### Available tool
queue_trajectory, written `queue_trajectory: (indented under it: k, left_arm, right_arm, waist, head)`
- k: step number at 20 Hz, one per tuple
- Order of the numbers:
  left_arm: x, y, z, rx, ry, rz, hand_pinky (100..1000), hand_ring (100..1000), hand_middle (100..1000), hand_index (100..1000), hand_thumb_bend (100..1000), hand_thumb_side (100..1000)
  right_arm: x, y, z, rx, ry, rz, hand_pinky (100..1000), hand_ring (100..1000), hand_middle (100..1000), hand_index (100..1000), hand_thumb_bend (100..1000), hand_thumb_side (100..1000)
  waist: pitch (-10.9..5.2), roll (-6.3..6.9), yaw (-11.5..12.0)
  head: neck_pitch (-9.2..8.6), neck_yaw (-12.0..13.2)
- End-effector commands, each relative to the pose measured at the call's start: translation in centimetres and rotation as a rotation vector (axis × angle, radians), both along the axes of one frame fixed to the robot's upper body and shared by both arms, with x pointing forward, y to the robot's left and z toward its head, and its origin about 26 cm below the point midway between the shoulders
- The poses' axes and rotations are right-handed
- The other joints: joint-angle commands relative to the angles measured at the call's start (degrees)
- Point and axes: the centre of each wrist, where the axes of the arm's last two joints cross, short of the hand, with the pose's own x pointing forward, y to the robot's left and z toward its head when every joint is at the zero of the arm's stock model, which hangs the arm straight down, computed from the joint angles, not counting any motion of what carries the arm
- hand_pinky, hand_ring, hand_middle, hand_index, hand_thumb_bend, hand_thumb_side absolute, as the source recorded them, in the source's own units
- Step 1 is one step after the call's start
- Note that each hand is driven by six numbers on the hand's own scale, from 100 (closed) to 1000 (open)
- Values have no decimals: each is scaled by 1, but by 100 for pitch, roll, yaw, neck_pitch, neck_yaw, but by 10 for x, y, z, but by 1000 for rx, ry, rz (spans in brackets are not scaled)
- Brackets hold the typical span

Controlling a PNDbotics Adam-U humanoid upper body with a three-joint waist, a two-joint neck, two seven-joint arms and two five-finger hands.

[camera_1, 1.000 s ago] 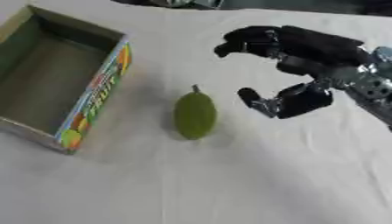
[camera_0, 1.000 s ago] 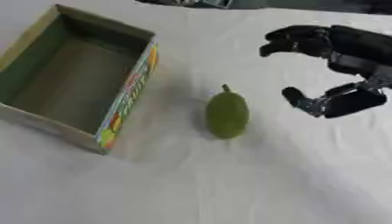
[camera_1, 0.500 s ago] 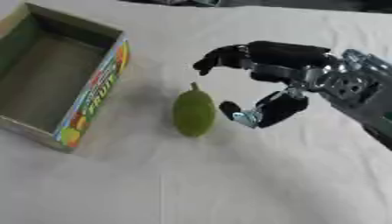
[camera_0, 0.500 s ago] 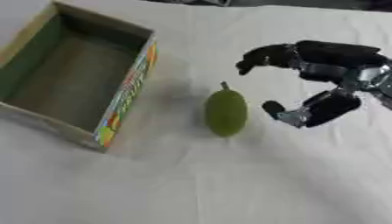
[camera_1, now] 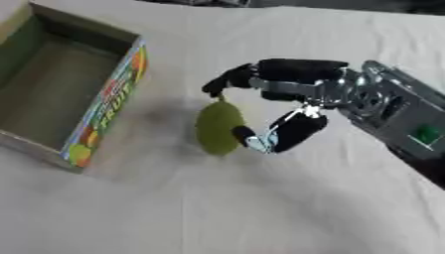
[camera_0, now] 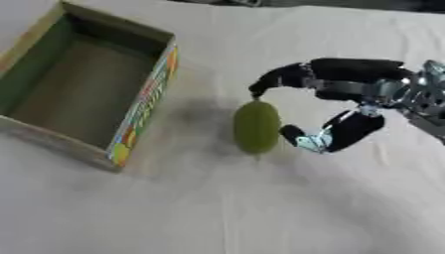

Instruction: Pick up objects on the table and place them in the box.

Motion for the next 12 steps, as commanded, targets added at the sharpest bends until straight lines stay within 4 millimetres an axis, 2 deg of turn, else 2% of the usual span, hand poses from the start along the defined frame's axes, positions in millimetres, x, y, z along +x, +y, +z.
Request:
queue_trajectory:
  k: [1, 7, 12]
  left_arm:
    - [-4, -1, 7, 28, -19, -5, 502, 571, 551, 691, 100, 566]
    - [-4, -1, 6, 27, -12, -9, 501, 571, 552, 691, 100, 566]
    - [-4, -2, 5, 27, -6, -12, 499, 571, 553, 691, 100, 566]
  right_arm:
    - [-3, 3, 7, -36, -41, -15, 1000, 1000, 879, 1000, 100, 233]
    - [-2, 7, 6, -57, -70, -66, 1000, 1000, 876, 1000, 100, 307]
    - [-2, 11, 6, -52, -91, -79, 1000, 1000, 880, 1000, 100, 298]
  waist:
    - [-105, 17, 11]
    - [-88, 7, 45]
    - [-75, 3, 68]
  head:
    - [12, -19]
    - [-4, -25]
    - [-22, -27]
